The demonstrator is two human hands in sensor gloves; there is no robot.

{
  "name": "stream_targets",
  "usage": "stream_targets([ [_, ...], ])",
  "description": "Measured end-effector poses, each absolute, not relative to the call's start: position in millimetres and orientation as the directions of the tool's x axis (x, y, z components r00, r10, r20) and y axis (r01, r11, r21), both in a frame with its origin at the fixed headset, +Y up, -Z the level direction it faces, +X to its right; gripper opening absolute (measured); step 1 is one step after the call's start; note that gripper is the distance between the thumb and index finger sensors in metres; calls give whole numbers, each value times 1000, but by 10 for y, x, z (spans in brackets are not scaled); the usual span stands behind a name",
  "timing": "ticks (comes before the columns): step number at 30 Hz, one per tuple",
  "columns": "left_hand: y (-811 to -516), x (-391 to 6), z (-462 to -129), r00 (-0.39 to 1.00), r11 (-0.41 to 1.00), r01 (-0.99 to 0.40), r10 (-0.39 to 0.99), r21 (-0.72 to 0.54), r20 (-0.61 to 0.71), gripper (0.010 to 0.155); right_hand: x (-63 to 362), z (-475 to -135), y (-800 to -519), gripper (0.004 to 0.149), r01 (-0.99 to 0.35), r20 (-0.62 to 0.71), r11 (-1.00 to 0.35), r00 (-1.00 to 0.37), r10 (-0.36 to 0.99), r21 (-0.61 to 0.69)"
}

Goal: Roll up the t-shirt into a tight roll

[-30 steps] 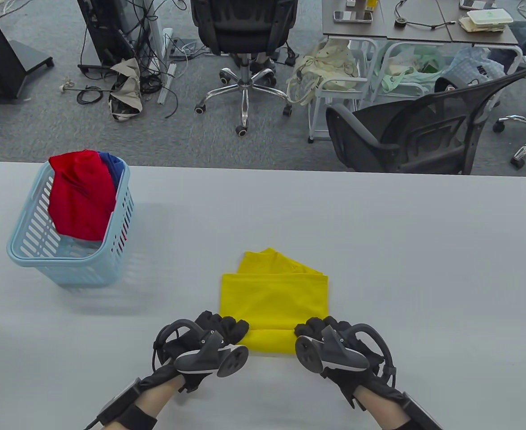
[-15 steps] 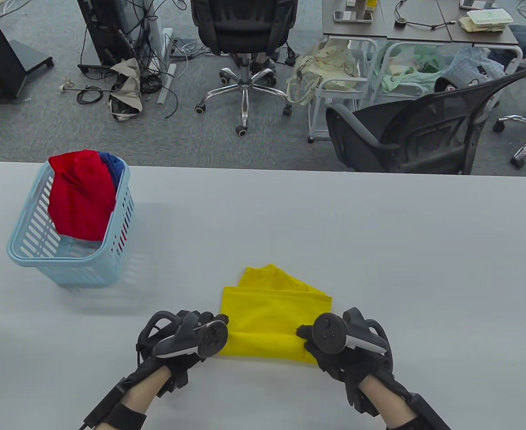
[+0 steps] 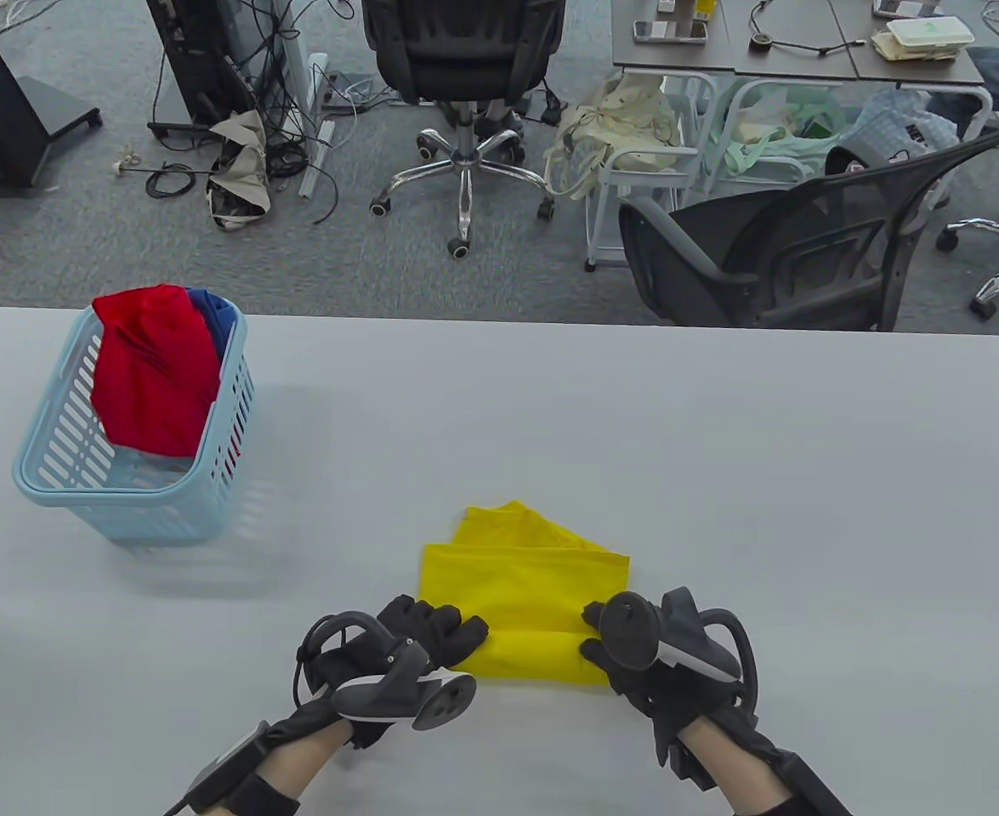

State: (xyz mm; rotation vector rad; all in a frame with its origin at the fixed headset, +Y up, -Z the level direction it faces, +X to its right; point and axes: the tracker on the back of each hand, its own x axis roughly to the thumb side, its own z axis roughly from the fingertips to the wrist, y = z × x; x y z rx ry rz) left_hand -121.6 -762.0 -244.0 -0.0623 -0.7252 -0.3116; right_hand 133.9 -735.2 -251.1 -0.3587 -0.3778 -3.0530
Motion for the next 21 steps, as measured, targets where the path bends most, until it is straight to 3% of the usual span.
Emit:
stream_targets([
  [3, -7621, -1217, -2455, 706, 953, 300, -256, 48, 660, 67, 1246, -2414, -7239, 53, 124, 302, -986, -949, -85, 113],
  [6, -7613, -1201, -2456, 704, 950, 307, -267, 57, 658, 63, 1142, -2348, -7253, 45, 65, 418, -983, -908, 12, 171],
  [9, -7588, -1214, -2474, 716, 953, 298, -261, 54, 648, 58, 1071, -2333, -7398, 63, 143, 440, -966, -898, -34, 217],
  [12, -7536, -1289, -2554, 769, 982, 163, -68, -93, 635, 54, 1031, -2347, -7498, 74, 227, 446, -954, -887, -119, 197],
  [16, -7527, -1403, -2621, 803, 962, -29, 184, -272, 567, 64, 1028, -2406, -7502, 63, 194, 446, -954, -892, -75, 229],
  [18, -7529, -1392, -2579, 803, 973, 11, 129, -232, 581, 62, 1032, -2424, -7478, 60, 153, 453, -951, -892, -16, 268],
  [21, -7551, -1306, -2465, 772, 976, 203, -111, -77, 626, 67, 1067, -2441, -7467, 60, 53, 455, -933, -882, 123, 355],
])
